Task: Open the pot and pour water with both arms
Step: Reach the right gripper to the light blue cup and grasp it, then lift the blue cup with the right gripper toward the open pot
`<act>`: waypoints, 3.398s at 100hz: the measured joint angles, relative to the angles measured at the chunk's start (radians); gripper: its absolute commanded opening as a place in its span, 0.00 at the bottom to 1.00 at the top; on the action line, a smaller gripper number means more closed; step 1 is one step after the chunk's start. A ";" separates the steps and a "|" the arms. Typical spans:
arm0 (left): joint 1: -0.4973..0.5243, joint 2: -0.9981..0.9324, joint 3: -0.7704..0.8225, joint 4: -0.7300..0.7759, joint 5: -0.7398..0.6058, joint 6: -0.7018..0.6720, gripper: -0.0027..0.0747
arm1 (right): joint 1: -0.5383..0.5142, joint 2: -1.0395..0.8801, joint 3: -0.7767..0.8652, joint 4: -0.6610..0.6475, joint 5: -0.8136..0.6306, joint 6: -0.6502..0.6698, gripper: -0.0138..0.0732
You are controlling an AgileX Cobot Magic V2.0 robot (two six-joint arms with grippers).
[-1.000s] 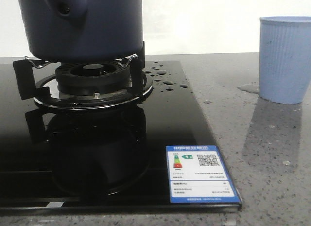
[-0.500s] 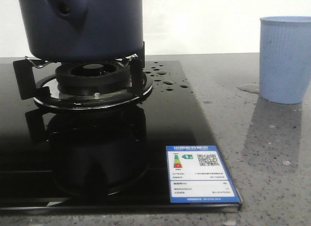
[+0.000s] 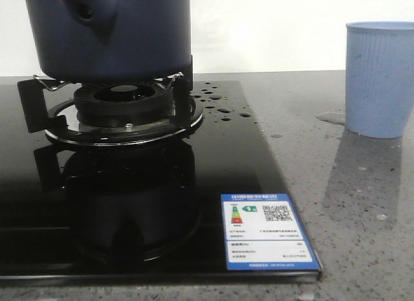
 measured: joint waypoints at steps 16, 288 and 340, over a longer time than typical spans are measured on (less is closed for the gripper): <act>0.000 0.022 0.009 0.011 -0.057 0.001 0.75 | 0.000 0.000 0.000 -0.002 -0.003 0.000 0.83; 0.000 -0.277 -0.104 -0.165 0.010 0.015 0.43 | -0.009 0.648 0.394 -0.036 -0.935 0.107 0.83; 0.000 -0.277 -0.104 -0.165 0.010 0.015 0.43 | 0.034 0.894 0.339 -0.055 -1.087 0.214 0.83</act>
